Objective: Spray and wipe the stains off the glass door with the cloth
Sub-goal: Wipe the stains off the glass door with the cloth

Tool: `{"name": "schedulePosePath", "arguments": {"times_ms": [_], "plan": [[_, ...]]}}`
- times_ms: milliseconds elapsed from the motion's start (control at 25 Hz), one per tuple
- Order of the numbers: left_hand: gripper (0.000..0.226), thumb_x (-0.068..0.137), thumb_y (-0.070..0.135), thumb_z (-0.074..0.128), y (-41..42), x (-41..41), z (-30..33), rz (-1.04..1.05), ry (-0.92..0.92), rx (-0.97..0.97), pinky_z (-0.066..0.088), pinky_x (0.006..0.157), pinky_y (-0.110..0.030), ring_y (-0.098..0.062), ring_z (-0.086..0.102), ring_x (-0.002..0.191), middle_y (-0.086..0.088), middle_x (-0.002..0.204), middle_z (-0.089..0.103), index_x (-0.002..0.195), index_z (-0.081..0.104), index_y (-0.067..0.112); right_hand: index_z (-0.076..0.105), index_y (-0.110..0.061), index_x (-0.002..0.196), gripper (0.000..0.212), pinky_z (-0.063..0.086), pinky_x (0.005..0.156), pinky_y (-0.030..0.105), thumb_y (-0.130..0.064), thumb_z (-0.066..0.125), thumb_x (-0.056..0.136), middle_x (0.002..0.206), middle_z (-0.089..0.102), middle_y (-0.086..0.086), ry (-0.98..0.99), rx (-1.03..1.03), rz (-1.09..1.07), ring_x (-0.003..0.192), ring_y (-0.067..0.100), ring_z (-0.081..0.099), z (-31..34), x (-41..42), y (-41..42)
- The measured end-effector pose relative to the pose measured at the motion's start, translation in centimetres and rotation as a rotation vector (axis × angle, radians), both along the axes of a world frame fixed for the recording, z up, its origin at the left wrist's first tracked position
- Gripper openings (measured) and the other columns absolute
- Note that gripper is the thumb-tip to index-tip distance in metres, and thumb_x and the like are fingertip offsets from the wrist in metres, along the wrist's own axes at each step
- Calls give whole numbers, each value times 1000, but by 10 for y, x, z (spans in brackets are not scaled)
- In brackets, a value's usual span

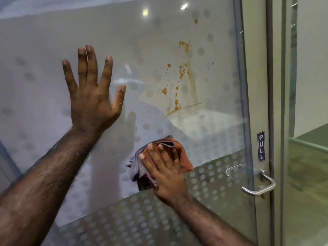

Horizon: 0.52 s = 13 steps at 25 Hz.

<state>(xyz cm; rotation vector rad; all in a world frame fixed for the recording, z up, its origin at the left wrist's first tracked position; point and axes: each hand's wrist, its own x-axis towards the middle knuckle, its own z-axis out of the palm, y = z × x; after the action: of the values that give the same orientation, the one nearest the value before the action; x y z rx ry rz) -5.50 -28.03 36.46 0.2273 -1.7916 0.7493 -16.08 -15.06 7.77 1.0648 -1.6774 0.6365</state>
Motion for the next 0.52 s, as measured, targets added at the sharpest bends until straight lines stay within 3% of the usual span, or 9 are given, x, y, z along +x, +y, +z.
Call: {"name": "schedulePosePath", "arguments": {"times_ms": [80, 160, 240, 320, 400, 520], "plan": [[75, 111, 60, 28, 0, 0, -1, -4, -2, 5, 3, 130, -70, -41, 4, 166, -26, 177, 6, 172, 10, 20, 14, -29, 175, 87, 16, 132, 66, -26, 55, 98, 185, 7, 0, -50, -108, -24, 171, 30, 6, 0, -20, 19], [74, 111, 59, 27, 0, 0, -1, -10, 3, 9, 4, 131, -69, -41, 4, 166, -26, 177, 5, 172, 9, 20, 3, -30, 175, 98, 7, 135, 63, -25, 60, 96, 185, 5, 5, -196, -301, -61, 170, 34, 8, 21, -44, 41], [74, 112, 58, 27, 0, -1, -1, -5, 5, 10, 5, 131, -68, -41, 4, 166, -26, 177, 5, 172, 9, 19, -6, -31, 173, 101, 3, 136, 64, -31, 66, 102, 184, 10, 10, -358, -508, -81, 170, 35, 7, 58, -67, 55], [74, 112, 58, 27, 0, -2, 0, 4, -3, 17, 5, 131, -68, -41, 3, 166, -26, 177, 3, 172, 8, 19, -6, -28, 174, 92, 9, 134, 68, -31, 57, 107, 184, 12, 9, -447, -658, -91, 171, 32, 5, 97, -79, 57], [75, 112, 59, 26, 0, -2, -1, 5, -10, 22, 5, 131, -67, -41, 2, 166, -26, 177, 2, 172, 7, 19, -2, -24, 174, 80, 13, 133, 69, -35, 44, 109, 183, 16, 9, -414, -698, -119, 170, 33, 9, 125, -76, 47], [76, 111, 60, 26, 0, -1, 0, 2, -14, 23, 5, 131, -67, -40, 1, 166, -25, 177, 1, 172, 6, 19, -5, -30, 173, 80, 8, 134, 67, -36, 41, 108, 182, 17, 13, -258, -547, -68, 169, 39, 12, 139, -46, 26]]}}
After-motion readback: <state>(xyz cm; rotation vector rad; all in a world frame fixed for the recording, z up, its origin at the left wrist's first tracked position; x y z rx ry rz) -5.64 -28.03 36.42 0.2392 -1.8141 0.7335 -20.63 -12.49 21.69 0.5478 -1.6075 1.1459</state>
